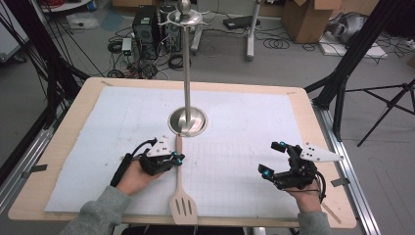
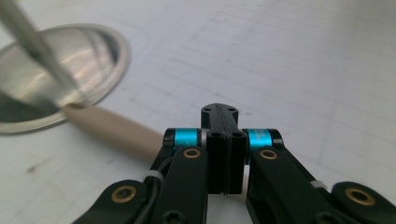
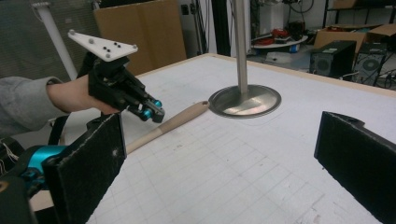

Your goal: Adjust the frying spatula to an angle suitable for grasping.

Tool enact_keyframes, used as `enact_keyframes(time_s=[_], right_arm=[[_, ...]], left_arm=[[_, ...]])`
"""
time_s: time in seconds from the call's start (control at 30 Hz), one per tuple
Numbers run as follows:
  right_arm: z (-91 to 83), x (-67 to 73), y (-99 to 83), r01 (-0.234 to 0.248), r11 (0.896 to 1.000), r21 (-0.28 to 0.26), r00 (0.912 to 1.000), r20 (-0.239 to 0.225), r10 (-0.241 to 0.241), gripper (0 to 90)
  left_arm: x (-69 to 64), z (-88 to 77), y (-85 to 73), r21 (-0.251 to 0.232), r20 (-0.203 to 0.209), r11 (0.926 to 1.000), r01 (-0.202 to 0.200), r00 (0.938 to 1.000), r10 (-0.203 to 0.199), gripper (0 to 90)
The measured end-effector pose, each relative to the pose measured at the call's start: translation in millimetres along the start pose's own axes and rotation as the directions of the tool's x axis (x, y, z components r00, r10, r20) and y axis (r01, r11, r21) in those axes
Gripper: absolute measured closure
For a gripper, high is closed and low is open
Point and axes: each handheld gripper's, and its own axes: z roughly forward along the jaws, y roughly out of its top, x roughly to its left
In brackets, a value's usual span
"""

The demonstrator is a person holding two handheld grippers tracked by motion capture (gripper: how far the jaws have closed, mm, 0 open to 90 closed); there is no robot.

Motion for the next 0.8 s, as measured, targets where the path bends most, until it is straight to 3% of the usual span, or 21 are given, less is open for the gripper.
enact_keyframes(time_s=[0.17, 0.47, 0.73, 0.8], right_arm=[[0.4, 0.1, 0.5, -0.003, 1.000, -0.006, 1.0000, -0.008, 0.003, 1.1], [0.6, -2.6, 0.7, -0.013, 1.000, -0.015, 0.9999, -0.008, 0.013, 1.1], [4.8, -3.1, 1.2, -0.020, 1.000, -0.020, 0.9995, -0.024, 0.019, 1.1], [5.5, -3.6, 1.4, -0.017, 1.000, -0.024, 0.9996, -0.024, 0.016, 1.1]], left_arm=[[-15.2, 10.6, -2.1, 0.043, 0.036, 0.9990, -0.007, 0.9993, 0.006, 89.8], [-24.9, 15.0, -7.1, 0.102, 0.071, 0.9938, -0.046, 0.9968, 0.039, 89.7], [-27.8, 9.9, -10.7, 0.108, 0.078, 0.9940, -0.017, 0.9969, 0.009, 89.8], [-27.6, 8.4, -11.8, 0.107, 0.084, 0.9943, 0.005, 0.9964, -0.014, 89.8]])
